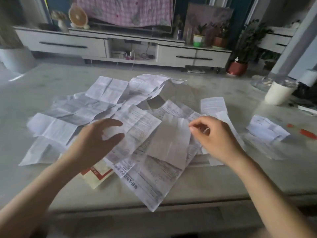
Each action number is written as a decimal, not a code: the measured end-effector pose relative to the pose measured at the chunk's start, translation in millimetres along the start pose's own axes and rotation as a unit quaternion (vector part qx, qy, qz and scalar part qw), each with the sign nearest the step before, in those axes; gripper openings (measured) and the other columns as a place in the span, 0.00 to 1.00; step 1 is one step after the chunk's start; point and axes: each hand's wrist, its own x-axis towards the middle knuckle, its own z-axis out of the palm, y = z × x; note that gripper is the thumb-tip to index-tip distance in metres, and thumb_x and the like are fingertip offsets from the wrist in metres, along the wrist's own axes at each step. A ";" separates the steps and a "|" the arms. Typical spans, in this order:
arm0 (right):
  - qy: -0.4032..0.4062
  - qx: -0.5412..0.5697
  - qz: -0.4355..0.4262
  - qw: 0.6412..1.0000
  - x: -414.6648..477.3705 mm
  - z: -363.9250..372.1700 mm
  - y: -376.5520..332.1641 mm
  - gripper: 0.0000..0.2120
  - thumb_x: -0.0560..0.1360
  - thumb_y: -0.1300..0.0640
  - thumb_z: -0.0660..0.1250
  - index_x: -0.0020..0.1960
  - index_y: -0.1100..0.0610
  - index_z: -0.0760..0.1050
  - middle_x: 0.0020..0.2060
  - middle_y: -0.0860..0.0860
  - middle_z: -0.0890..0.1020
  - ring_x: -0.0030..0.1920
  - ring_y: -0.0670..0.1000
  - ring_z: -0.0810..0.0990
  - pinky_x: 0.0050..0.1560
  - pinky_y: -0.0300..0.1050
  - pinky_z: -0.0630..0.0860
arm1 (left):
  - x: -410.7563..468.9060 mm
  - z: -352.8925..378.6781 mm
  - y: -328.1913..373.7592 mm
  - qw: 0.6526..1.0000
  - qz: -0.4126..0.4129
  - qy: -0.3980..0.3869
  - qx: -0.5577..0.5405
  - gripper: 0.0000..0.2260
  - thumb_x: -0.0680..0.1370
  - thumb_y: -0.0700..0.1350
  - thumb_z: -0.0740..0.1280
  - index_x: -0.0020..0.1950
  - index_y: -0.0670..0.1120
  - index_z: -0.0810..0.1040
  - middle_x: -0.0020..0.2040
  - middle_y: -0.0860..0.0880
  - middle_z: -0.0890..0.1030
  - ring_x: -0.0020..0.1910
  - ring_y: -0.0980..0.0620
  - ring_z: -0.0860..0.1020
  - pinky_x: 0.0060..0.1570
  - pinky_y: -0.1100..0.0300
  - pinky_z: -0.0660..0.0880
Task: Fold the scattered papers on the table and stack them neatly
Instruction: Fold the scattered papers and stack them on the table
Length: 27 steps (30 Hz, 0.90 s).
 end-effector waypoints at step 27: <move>0.020 0.393 0.003 0.919 29.5 37.5 -74.3 0.09 0.70 0.66 0.71 0.41 0.52 0.80 0.38 0.46 0.84 0.42 0.46 0.81 0.48 0.39 0.77 | 8.1 -25.4 -5.1 0.934 -0.015 0.061 -0.353 0.40 0.55 0.67 0.75 0.62 0.54 0.69 0.61 0.55 0.77 0.60 0.58 0.77 0.59 0.61 0.73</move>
